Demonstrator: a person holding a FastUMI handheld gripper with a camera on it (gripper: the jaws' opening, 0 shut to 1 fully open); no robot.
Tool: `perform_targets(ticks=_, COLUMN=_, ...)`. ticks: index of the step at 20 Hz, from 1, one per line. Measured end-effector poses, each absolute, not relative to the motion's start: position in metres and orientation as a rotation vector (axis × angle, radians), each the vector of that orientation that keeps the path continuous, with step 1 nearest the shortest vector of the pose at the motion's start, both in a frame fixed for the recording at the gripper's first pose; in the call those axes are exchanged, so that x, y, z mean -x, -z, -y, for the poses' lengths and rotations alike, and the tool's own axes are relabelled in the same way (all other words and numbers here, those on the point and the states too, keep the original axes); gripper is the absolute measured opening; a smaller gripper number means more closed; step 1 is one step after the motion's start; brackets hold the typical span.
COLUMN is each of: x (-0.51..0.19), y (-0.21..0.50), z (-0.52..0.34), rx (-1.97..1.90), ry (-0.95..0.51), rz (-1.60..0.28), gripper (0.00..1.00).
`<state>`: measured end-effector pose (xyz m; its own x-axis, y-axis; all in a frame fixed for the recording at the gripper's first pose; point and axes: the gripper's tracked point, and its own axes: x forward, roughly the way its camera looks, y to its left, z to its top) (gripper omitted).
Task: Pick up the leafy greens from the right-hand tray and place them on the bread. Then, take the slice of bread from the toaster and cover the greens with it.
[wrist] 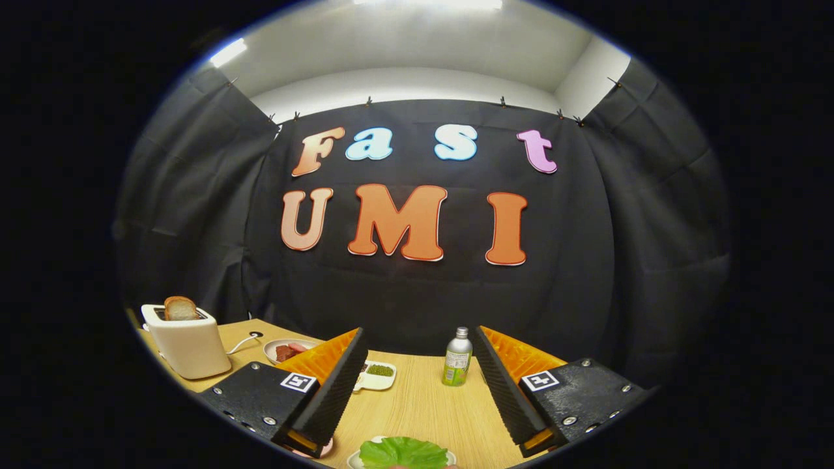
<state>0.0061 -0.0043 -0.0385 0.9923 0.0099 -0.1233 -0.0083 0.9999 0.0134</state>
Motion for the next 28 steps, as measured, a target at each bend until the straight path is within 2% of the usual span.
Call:
perform_targets(ticks=4, x=0.003, y=0.085, z=-0.023, rx=-0.069, ry=-0.147, rz=-0.294, gripper=0.98)
perform_targets(ticks=9, x=0.006, y=0.118, z=-0.02, rx=-0.063, ry=-0.145, rz=-0.445, gripper=0.99)
perform_targets(ticks=15, x=0.035, y=0.187, z=-0.028, rx=-0.119, ry=-0.202, rz=-0.799, gripper=0.99)
perform_targets(ticks=22, x=0.059, y=0.227, z=-0.03, rx=-0.128, ry=-0.202, rz=-1.025, gripper=0.98)
perform_targets(ticks=28, x=0.069, y=0.255, z=-0.025, rx=-0.055, ry=-0.176, rz=-1.134, gripper=0.98)
